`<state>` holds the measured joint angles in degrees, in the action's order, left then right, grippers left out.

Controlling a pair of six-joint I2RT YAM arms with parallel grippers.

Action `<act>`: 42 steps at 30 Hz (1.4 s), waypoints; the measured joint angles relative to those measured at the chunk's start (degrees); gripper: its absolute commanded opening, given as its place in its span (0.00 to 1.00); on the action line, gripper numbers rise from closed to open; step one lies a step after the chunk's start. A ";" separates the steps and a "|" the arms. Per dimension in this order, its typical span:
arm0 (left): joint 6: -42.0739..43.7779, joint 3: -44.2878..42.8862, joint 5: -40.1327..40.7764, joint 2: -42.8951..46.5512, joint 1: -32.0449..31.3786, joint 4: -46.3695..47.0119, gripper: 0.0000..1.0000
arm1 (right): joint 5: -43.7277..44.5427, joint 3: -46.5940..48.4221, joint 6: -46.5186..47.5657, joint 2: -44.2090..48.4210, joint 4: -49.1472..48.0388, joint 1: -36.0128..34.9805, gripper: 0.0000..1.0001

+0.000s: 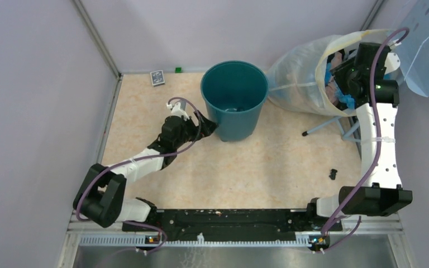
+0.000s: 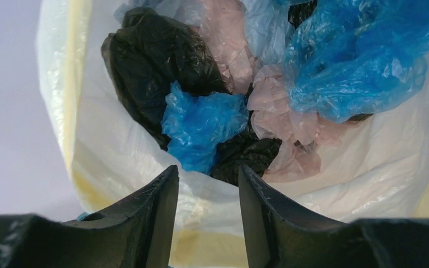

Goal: Put the trash bags into the trash bin

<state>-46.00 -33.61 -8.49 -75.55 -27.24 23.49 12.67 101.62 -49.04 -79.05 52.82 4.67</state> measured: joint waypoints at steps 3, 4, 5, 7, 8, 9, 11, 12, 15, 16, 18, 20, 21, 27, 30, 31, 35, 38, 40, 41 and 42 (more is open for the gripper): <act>-0.31 -4.22 1.20 -3.45 1.53 -0.04 0.99 | 0.39 -2.36 -3.52 -0.33 -1.70 0.00 0.55; -0.39 -5.84 1.29 -4.83 2.27 -0.07 0.99 | 0.39 -2.86 -4.28 -0.44 -2.12 0.00 0.57; -0.55 -8.68 0.98 -7.04 3.54 -0.52 0.99 | 0.37 -3.39 -5.29 -0.72 -2.75 0.00 0.58; -0.83 -13.53 -0.42 -10.73 6.05 -0.96 0.99 | 0.26 -3.72 -6.75 -1.53 -3.67 0.00 0.59; -0.92 -16.00 -1.68 -12.52 7.65 -1.05 0.99 | 0.24 -3.72 -7.45 -2.16 -4.24 0.00 0.59; -1.16 -18.29 -3.21 -14.03 9.60 -1.03 0.99 | 0.24 -3.72 -8.20 -2.84 -4.83 0.00 0.59; -1.55 -19.65 -4.94 -14.62 11.91 -1.07 0.99 | 0.17 -3.72 -8.76 -3.76 -5.88 0.00 0.59; -1.77 -19.71 -5.79 -14.58 13.14 -1.07 0.99 | 0.07 -3.76 -9.18 -4.26 -6.67 0.00 0.59; -2.05 -19.26 -7.54 -13.97 15.15 -1.79 0.99 | -0.55 -3.74 -9.92 -5.75 -8.61 0.00 0.56; -2.08 -18.80 -7.91 -13.49 15.28 -2.14 0.99 | -0.72 -3.74 -10.16 -6.19 -9.01 0.00 0.55; -2.14 -16.76 -8.85 -11.56 15.28 -2.64 0.99 | -1.01 -3.74 -10.80 -7.65 -10.01 0.00 0.48; -2.23 -14.38 -9.49 -8.96 15.19 -3.15 0.99 | -1.25 -3.74 -11.06 -9.01 -10.71 0.00 0.37; -2.34 -12.94 -9.84 -7.30 15.17 -3.37 0.99 | -1.40 -3.74 -11.19 -9.81 -11.15 0.00 0.27; -0.87 -9.33 -10.38 0.48 15.15 -5.95 0.99 | -1.55 -0.31 -9.51 -13.49 -10.95 0.00 0.00; 0.07 -9.33 -10.32 2.75 15.15 -8.46 0.99 | 0.35 2.34 -7.78 -13.20 -9.25 0.00 0.00; 0.07 -9.33 -10.32 3.50 15.15 -9.35 0.99 | 1.27 2.89 -7.26 -12.81 -9.01 0.00 0.00; -1.62 -7.56 -10.08 7.78 15.15 -11.04 0.99 | 4.85 3.08 -3.61 -8.17 -8.57 0.00 0.00; -3.23 -5.66 -10.54 11.06 15.15 -12.22 0.99 | 6.14 3.37 -0.26 -3.72 -9.03 0.00 0.00; -3.43 -5.79 -11.76 11.54 15.15 -13.68 0.99 | 6.32 5.46 2.25 -1.99 -8.94 0.00 0.00; -3.41 -5.97 -12.35 11.52 15.12 -14.67 0.99 | 6.03 7.80 3.98 -1.77 -8.87 0.00 0.00; -3.43 -6.29 -13.18 11.45 15.12 -16.00 0.99 | 5.44 9.75 5.31 -1.77 -9.01 0.00 0.00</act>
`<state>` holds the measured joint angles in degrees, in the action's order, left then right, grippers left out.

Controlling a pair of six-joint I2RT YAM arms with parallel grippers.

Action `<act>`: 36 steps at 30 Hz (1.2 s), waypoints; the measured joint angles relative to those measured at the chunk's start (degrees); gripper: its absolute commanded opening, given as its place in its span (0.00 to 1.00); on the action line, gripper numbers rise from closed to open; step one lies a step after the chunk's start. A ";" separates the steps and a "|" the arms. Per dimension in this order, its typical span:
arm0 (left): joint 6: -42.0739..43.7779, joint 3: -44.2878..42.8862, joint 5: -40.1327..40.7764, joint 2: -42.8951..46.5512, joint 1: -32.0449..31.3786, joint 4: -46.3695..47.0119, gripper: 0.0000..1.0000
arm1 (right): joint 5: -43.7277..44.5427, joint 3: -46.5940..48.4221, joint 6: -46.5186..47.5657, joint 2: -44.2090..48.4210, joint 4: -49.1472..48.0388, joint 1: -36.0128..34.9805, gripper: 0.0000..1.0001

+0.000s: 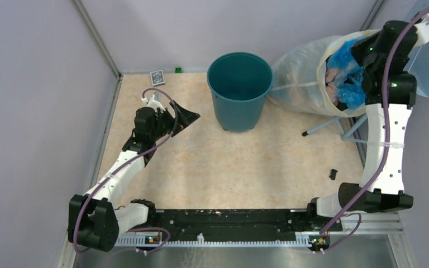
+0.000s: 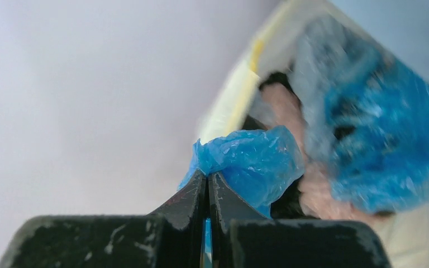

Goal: Put the trash bags into the trash bin

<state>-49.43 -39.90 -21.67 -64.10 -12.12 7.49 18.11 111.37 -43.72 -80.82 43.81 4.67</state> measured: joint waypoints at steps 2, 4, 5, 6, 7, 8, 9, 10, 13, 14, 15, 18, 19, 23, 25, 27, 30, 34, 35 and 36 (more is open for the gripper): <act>-0.15 -0.96 -1.64 -0.17 -0.15 -2.47 0.99 | -1.90 5.68 3.72 -0.52 0.00 -0.63 0.00; -0.44 -1.68 -2.86 -0.17 -0.55 -3.58 0.99 | -4.17 10.14 7.15 -0.76 -0.92 -1.70 0.00; -0.52 -2.01 -3.32 -0.17 -0.76 -3.93 0.99 | -5.92 11.50 8.57 -0.63 -1.81 -2.36 0.00; -0.76 -2.49 -4.13 -0.17 -1.14 -4.39 0.99 | -8.52 11.93 9.97 -0.07 -3.61 -3.34 0.00; -1.05 -2.86 -4.66 -0.17 -1.49 -4.66 0.99 | -10.97 12.00 10.93 0.59 -4.74 -4.26 0.00; -1.33 -3.30 -5.14 -0.17 -2.03 -4.90 0.99 | -14.01 11.43 11.45 1.42 -6.16 -5.25 0.00; -1.51 -3.69 -5.64 -0.17 -2.75 -4.94 0.99 | -17.22 10.29 11.67 2.40 -7.63 -6.14 0.00; -1.68 -4.04 -6.05 -0.17 -3.48 -4.96 0.99 | -20.83 8.50 11.61 3.56 -9.20 -7.08 0.00; -1.68 -5.27 -6.97 -0.20 -6.67 -4.90 0.99 | -29.27 0.68 10.71 7.34 -13.62 -10.71 0.00; -1.68 -5.84 -7.26 -0.20 -8.02 -4.90 0.99 | -31.65 -3.04 10.49 8.81 -14.69 -12.63 0.00; -1.66 -6.40 -7.50 -0.20 -9.51 -4.76 0.99 | -33.59 -7.13 10.21 10.34 -15.45 -14.84 0.00; -1.64 -7.74 -8.20 -0.17 -12.79 -4.33 0.98 | -37.00 -17.99 9.27 13.73 -16.17 -20.41 0.00; -1.64 -7.89 -8.57 -0.11 -13.73 -4.04 0.97 | -37.70 -22.10 8.94 14.80 -16.17 -22.47 0.00; -1.44 -7.87 -9.42 1.38 -15.13 -4.63 0.96 | -37.03 -34.27 7.87 16.70 -13.73 -30.29 0.00; -0.96 -7.76 -9.46 2.75 -15.26 -5.18 0.96 | -35.76 -38.71 7.52 17.51 -12.76 -33.92 0.11; -0.11 -7.10 -9.46 4.35 -15.30 -5.90 0.96 | -33.59 -42.51 7.32 18.62 -12.00 -37.38 0.62; 1.31 -5.07 -9.64 6.34 -15.43 -7.43 0.97 | -29.29 -44.26 7.30 18.91 -9.38 -42.66 0.85; 3.52 -3.21 -9.57 5.97 -15.76 -11.67 0.96 | -21.14 -44.24 10.27 18.53 -6.80 -50.25 0.74; 4.28 -3.10 -9.51 5.51 -15.93 -12.87 0.96 | -19.67 -44.46 10.73 18.56 -5.99 -50.90 0.69; 5.31 -3.10 -9.33 4.68 -16.26 -14.38 0.94 | -17.92 -45.46 10.82 18.93 -5.73 -51.06 0.67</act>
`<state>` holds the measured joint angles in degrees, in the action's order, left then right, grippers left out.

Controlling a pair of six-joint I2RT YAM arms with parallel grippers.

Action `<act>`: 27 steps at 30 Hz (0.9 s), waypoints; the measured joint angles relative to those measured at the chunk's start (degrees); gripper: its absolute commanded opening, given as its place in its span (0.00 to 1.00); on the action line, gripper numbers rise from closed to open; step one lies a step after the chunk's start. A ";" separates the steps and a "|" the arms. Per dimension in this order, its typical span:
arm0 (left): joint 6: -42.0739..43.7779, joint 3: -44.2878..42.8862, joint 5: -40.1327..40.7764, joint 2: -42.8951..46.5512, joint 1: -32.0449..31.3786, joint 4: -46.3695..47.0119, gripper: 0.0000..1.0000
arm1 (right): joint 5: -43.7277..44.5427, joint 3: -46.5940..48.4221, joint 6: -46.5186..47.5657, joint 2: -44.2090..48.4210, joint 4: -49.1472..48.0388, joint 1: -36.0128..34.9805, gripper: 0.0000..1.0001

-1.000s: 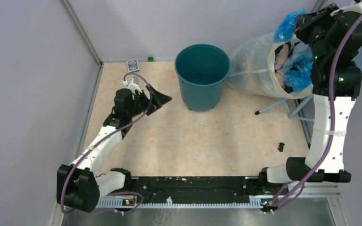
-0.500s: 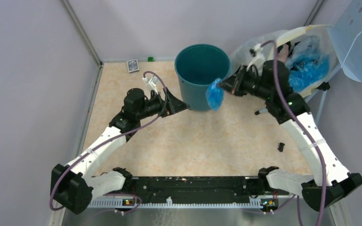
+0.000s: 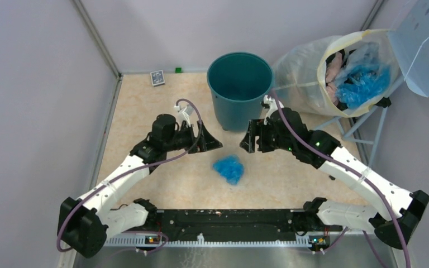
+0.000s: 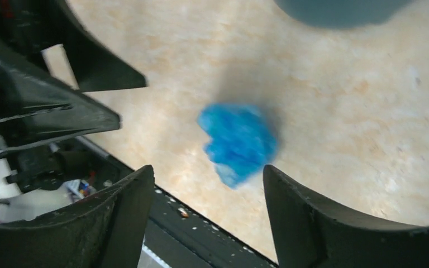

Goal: Put the trash bags into the trash bin

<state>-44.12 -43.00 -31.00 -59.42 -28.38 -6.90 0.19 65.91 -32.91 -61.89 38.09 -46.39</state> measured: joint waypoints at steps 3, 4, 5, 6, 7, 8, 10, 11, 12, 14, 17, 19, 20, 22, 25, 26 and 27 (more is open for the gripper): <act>3.06 0.00 0.68 -2.36 -1.44 -3.56 0.85 | 3.34 -5.35 -0.09 2.25 1.14 0.07 0.53; 3.96 0.00 0.83 -3.13 -2.01 -4.61 0.82 | 3.89 -7.80 -0.33 3.41 1.81 0.04 0.50; 4.92 0.00 0.90 -3.91 -2.67 -5.62 0.79 | 4.20 -10.03 -0.63 4.59 2.32 0.04 0.48; 5.53 0.00 1.05 -4.52 -3.23 -6.45 0.77 | 4.33 -12.24 -0.81 5.86 2.73 0.04 0.47; 6.27 0.00 1.25 -4.94 -3.76 -7.21 0.75 | 4.46 -14.80 -1.14 7.54 2.99 0.07 0.47; 6.84 0.00 1.60 -5.16 -4.20 -7.89 0.72 | 4.46 -16.44 -1.18 8.87 3.41 0.07 0.47; 7.69 0.00 2.29 -5.27 -4.76 -8.98 0.67 | 4.02 -19.17 -1.14 11.28 3.45 0.07 0.47; 8.00 0.02 2.58 -5.27 -4.87 -9.42 0.64 | 3.54 -20.28 -1.11 12.24 3.23 0.07 0.47; 8.26 0.11 2.97 -5.27 -4.98 -9.66 0.61 | 3.23 -20.65 -1.09 12.41 3.06 0.07 0.47; 8.52 0.76 3.48 -5.25 -4.98 -9.86 0.60 | 2.32 -21.84 -0.74 12.07 1.11 0.07 0.47; 8.74 2.69 4.11 -5.27 -4.98 -9.84 0.59 | 0.52 -24.72 0.02 9.68 -4.55 0.00 0.47; 8.63 4.52 4.55 -5.38 -4.98 -9.38 0.59 | -0.24 -26.64 0.87 7.37 -8.74 -0.55 0.48; 8.28 6.16 4.72 -5.51 -4.98 -8.37 0.59 | -0.48 -27.30 1.36 5.66 -10.93 -1.18 0.48; 7.52 9.07 4.92 -5.99 -4.98 -6.69 0.65 | -0.50 -27.36 2.01 2.27 -14.38 -2.54 0.51; 6.08 12.15 5.55 -6.67 -4.98 -4.96 0.71 | 1.07 -26.56 3.26 -3.65 -19.02 -5.53 0.53; 5.55 12.48 6.10 -6.78 -4.98 -4.57 0.71 | 2.19 -26.08 3.72 -5.64 -20.13 -6.84 0.52; 5.07 12.50 6.69 -6.88 -4.98 -4.17 0.71 | 3.08 -25.68 4.04 -7.32 -21.09 -8.07 0.51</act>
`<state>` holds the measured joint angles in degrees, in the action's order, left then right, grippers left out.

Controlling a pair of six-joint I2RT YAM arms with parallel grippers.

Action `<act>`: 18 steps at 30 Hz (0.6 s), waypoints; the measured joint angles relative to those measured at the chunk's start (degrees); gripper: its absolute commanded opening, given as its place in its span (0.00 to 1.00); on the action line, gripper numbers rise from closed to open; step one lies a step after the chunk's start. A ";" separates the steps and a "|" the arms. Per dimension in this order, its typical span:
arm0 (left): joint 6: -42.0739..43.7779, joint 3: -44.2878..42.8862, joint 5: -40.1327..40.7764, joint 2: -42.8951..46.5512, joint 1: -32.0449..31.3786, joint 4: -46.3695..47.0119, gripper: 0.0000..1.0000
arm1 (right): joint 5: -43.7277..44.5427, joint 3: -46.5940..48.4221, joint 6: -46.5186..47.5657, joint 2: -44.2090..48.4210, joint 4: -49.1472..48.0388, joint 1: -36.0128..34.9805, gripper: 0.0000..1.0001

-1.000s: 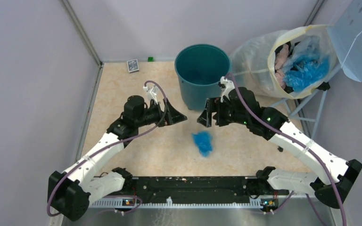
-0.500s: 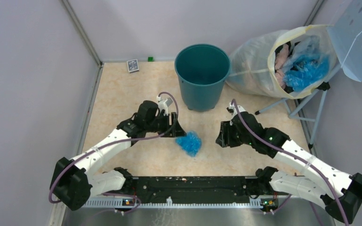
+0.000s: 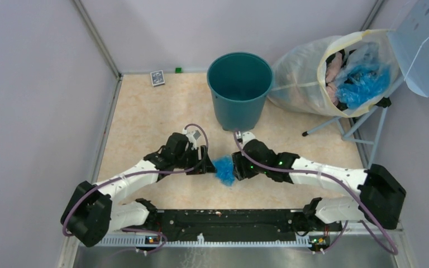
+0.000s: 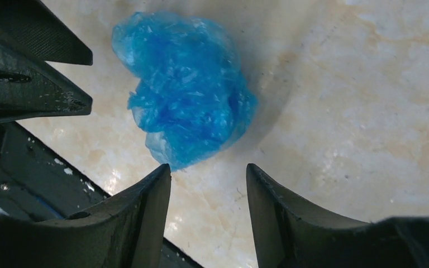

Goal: Put the trash bags into the trash bin

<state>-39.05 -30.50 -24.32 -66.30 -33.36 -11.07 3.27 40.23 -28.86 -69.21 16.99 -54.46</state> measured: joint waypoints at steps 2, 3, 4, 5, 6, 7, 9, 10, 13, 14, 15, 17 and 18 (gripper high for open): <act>-0.42 -0.02 0.85 -0.04 0.02 1.53 0.72 | 1.99 0.61 0.57 -2.78 -1.95 -2.51 0.48; -0.68 -0.02 1.14 -0.22 0.09 2.40 0.71 | 2.97 0.83 0.70 -3.91 -2.80 -3.67 0.47; -0.98 -0.02 1.27 -0.57 0.22 3.30 0.71 | 3.63 1.07 0.70 -4.85 -3.32 -4.39 0.47; -1.16 -0.02 1.33 -0.90 0.31 3.82 0.70 | 4.15 1.14 0.70 -5.60 -4.02 -4.76 0.46; -1.31 -0.02 1.42 -1.38 0.39 4.31 0.69 | 4.66 1.27 0.66 -6.45 -4.50 -5.07 0.46; -1.36 -0.02 1.46 -1.88 0.52 4.66 0.68 | 5.01 1.49 0.66 -7.32 -4.74 -5.09 0.46; -1.36 -0.02 1.49 -2.86 0.76 5.20 0.63 | 5.57 1.90 0.79 -8.92 -5.38 -5.07 0.46; -1.42 -0.02 1.49 -3.41 0.92 5.51 0.61 | 5.79 2.10 0.81 -9.57 -5.70 -5.07 0.45; -1.55 -0.07 1.46 -5.55 1.42 6.60 0.56 | 6.10 3.41 0.87 -11.65 -5.97 -5.09 0.41; -1.57 -0.15 1.44 -6.64 1.55 6.95 0.55 | 6.19 3.85 0.92 -12.28 -6.03 -5.09 0.39; -1.57 -0.22 1.40 -7.52 1.68 7.39 0.54 | 6.32 4.59 0.94 -13.20 -6.10 -5.09 0.34; -1.55 -0.63 1.29 -9.46 1.86 8.13 0.50 | 6.38 5.53 1.03 -14.69 -6.14 -5.09 0.17; -1.55 -1.03 1.22 -10.47 1.90 8.31 0.48 | 6.36 5.68 1.14 -15.19 -6.21 -5.09 0.08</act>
<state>-40.60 -31.53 -23.09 -76.77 -31.46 -2.76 9.63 45.91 -27.73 -84.40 10.79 -59.55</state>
